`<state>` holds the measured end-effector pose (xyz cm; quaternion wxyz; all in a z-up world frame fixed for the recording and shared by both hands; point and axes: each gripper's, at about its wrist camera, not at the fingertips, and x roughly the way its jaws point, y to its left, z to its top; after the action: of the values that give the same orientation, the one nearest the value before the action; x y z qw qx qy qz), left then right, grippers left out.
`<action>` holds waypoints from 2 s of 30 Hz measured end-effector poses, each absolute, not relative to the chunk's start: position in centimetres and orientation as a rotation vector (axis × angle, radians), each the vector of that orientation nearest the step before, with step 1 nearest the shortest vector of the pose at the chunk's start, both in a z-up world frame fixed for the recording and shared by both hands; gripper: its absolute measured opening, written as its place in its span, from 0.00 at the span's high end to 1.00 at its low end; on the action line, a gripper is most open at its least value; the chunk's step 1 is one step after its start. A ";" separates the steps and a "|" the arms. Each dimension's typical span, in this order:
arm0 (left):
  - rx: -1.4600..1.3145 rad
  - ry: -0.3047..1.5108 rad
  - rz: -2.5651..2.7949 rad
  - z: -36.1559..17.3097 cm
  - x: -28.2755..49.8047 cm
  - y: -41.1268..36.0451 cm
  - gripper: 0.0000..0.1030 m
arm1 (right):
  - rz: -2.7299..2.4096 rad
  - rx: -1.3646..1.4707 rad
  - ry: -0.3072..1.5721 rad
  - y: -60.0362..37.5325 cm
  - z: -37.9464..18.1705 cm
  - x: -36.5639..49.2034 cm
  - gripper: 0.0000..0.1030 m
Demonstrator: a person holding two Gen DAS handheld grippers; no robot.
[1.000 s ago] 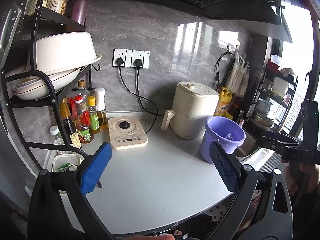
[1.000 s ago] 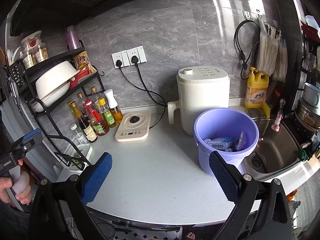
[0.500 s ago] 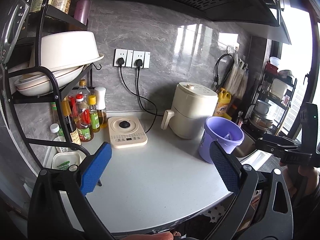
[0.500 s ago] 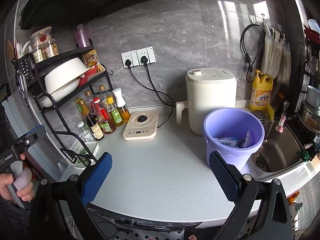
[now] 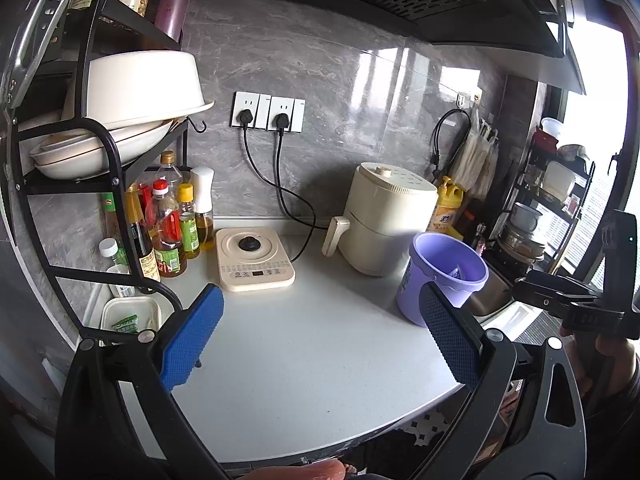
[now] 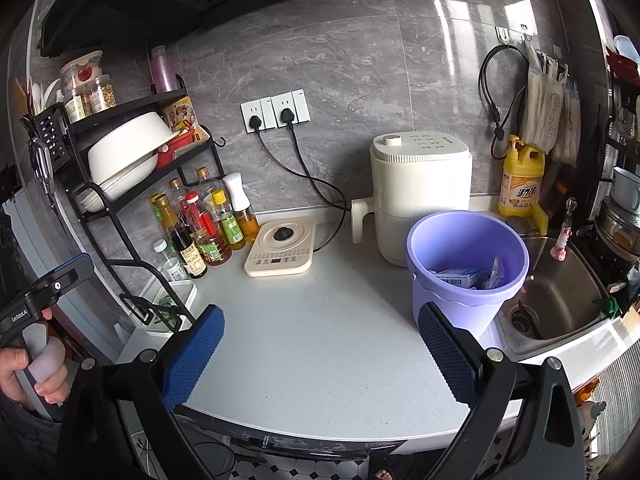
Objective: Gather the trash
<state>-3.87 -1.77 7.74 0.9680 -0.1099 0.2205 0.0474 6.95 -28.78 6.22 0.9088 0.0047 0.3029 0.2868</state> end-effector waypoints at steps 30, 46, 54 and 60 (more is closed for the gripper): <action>-0.249 0.470 0.090 6.7 -3.0 -1.3 0.06 | 0.581 0.007 0.644 -28.3 5.6 7.3 0.08; -0.243 0.463 0.029 6.4 -0.3 -1.7 0.06 | 0.552 0.014 0.652 -28.9 5.3 8.3 0.08; -0.286 0.393 0.043 5.8 0.8 -0.8 0.06 | 0.539 0.018 0.661 -29.7 5.2 9.9 0.08; -0.296 0.420 0.210 5.1 -0.1 2.1 0.06 | 0.680 -0.051 0.649 -25.5 5.0 12.1 0.08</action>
<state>-0.12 2.14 5.13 0.9618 -0.1460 0.2072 0.1039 12.10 -25.47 5.03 0.8913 -0.0248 0.3125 0.3275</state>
